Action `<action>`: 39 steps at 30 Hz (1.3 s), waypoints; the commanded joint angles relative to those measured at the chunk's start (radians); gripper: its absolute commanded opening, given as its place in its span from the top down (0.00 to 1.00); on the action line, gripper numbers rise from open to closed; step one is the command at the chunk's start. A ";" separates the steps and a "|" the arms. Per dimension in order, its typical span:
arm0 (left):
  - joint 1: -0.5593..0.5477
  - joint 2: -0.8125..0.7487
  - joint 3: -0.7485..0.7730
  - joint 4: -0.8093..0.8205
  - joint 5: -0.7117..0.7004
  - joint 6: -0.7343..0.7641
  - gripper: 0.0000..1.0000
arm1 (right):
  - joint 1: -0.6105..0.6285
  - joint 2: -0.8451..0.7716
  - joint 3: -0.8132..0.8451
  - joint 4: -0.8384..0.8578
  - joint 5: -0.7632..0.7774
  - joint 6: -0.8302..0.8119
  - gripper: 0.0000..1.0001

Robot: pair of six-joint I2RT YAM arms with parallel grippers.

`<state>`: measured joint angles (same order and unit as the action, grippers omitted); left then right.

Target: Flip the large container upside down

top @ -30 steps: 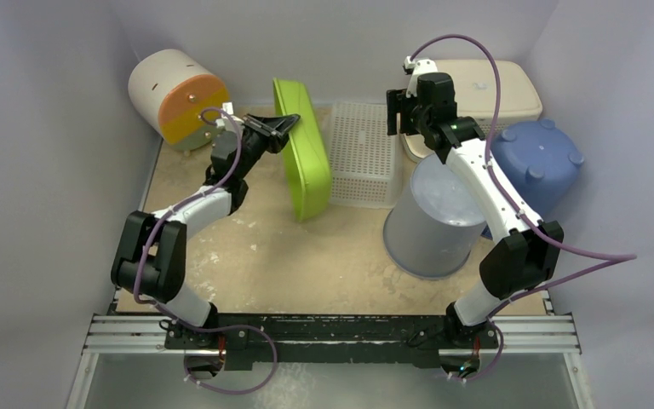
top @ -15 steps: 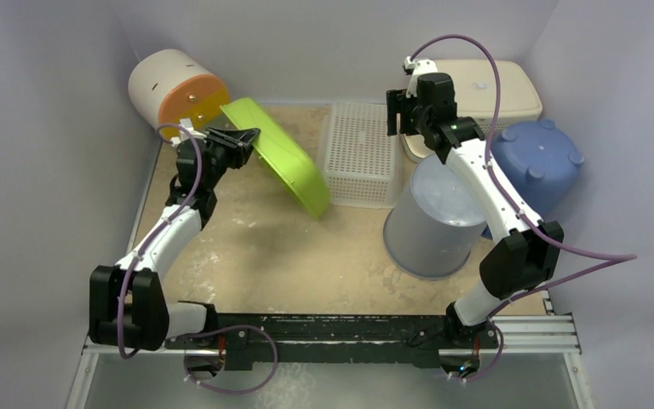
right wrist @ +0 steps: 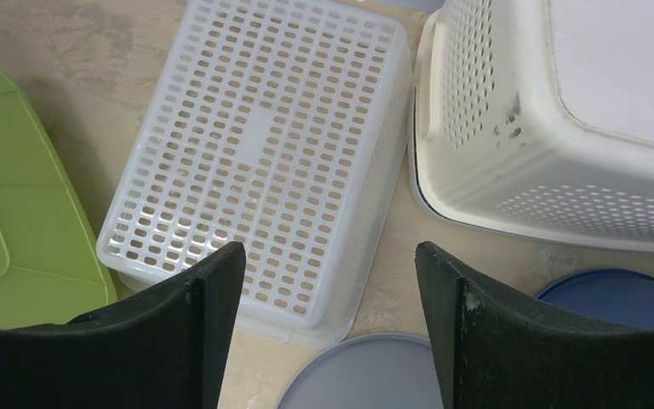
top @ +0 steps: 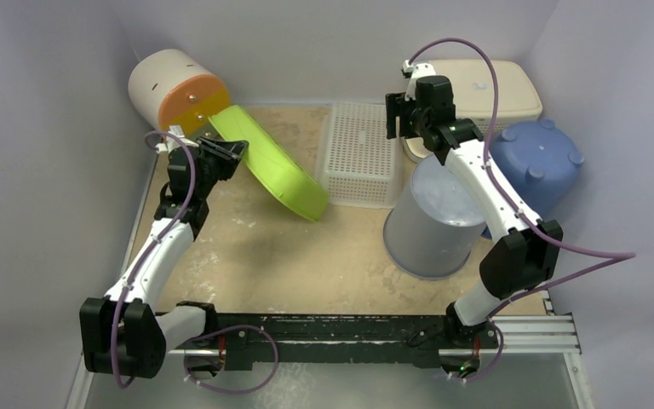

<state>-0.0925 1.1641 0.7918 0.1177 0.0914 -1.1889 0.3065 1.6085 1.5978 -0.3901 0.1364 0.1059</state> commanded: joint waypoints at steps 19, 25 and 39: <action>0.013 -0.048 -0.174 -0.612 -0.330 0.281 0.92 | -0.004 -0.049 -0.051 0.060 -0.029 0.017 0.25; 0.014 -0.048 -0.171 -0.640 -0.371 0.301 0.81 | -0.004 -0.051 -0.058 0.066 -0.030 0.019 0.25; 0.014 -0.004 -0.096 -0.644 -0.422 0.347 0.77 | -0.004 -0.050 -0.068 0.072 -0.036 0.018 0.25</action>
<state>-0.0753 1.1641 0.6205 -0.5137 -0.2779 -0.8986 0.3065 1.6066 1.5291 -0.3523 0.1116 0.1135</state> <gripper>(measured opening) 0.200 0.751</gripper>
